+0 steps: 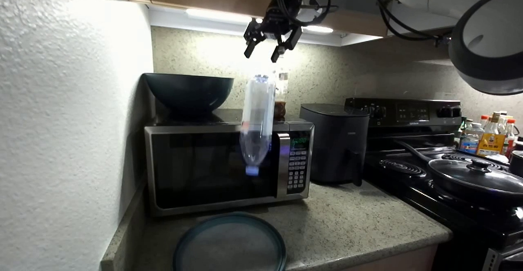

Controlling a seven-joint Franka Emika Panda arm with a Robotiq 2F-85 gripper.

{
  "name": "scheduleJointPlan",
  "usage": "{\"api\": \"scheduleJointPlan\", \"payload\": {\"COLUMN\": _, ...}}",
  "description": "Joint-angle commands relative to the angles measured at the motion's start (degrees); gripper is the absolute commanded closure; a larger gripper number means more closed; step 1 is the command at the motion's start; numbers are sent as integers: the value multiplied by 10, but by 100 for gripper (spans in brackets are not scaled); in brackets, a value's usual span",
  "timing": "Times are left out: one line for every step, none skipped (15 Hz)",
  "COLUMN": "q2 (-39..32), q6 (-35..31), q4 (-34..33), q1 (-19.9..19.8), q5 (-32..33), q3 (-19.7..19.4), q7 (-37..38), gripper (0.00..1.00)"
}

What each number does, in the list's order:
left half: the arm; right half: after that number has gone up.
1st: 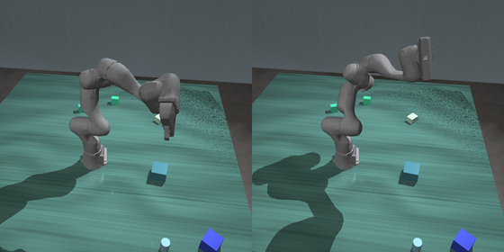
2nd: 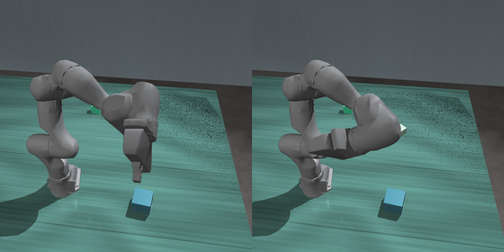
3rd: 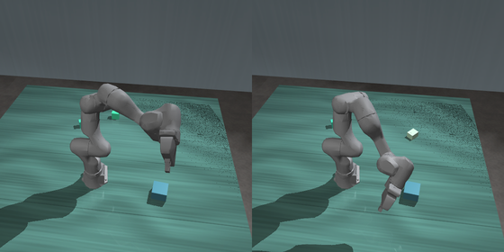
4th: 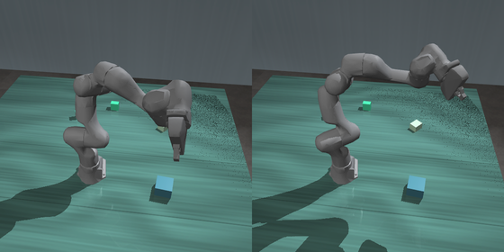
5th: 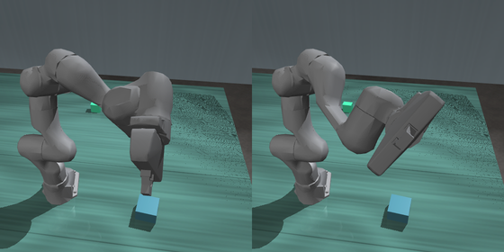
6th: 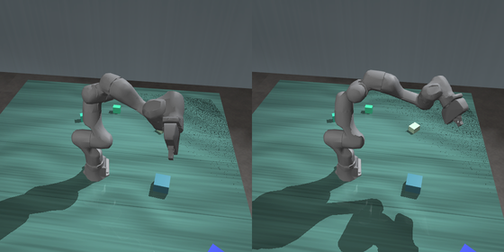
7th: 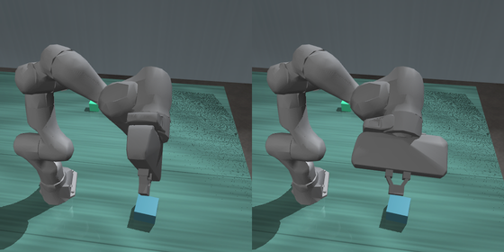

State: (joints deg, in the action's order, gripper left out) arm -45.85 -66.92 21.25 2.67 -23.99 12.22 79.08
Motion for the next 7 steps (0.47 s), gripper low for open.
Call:
{"api": "scheduleJointPlan", "payload": {"q2": 12, "q6": 5, "q4": 25, "q1": -5, "q5": -1, "q3": 3, "q7": -7, "gripper": 0}}
{"api": "scheduleJointPlan", "payload": {"q2": 13, "q6": 7, "q4": 25, "q1": -7, "q5": -4, "q3": 5, "q7": -9, "gripper": 0}}
{"api": "scheduleJointPlan", "payload": {"q2": 13, "q6": 7, "q4": 25, "q1": -6, "q5": -4, "q3": 5, "q7": -3, "gripper": 0}}
{"api": "scheduleJointPlan", "payload": {"q2": 13, "q6": 8, "q4": 26, "q1": -9, "q5": -12, "q3": 10, "q7": 1, "gripper": 0}}
{"api": "scheduleJointPlan", "payload": {"q2": 14, "q6": 9, "q4": 27, "q1": -11, "q5": -16, "q3": 12, "q7": 6, "gripper": 0}}
{"api": "scheduleJointPlan", "payload": {"q2": 14, "q6": 9, "q4": 28, "q1": -14, "q5": -21, "q3": 14, "q7": 15, "gripper": 0}}
{"api": "scheduleJointPlan", "payload": {"q2": 11, "q6": -5, "q4": 20, "q1": -5, "q5": -6, "q3": 5, "q7": -1, "gripper": 0}}
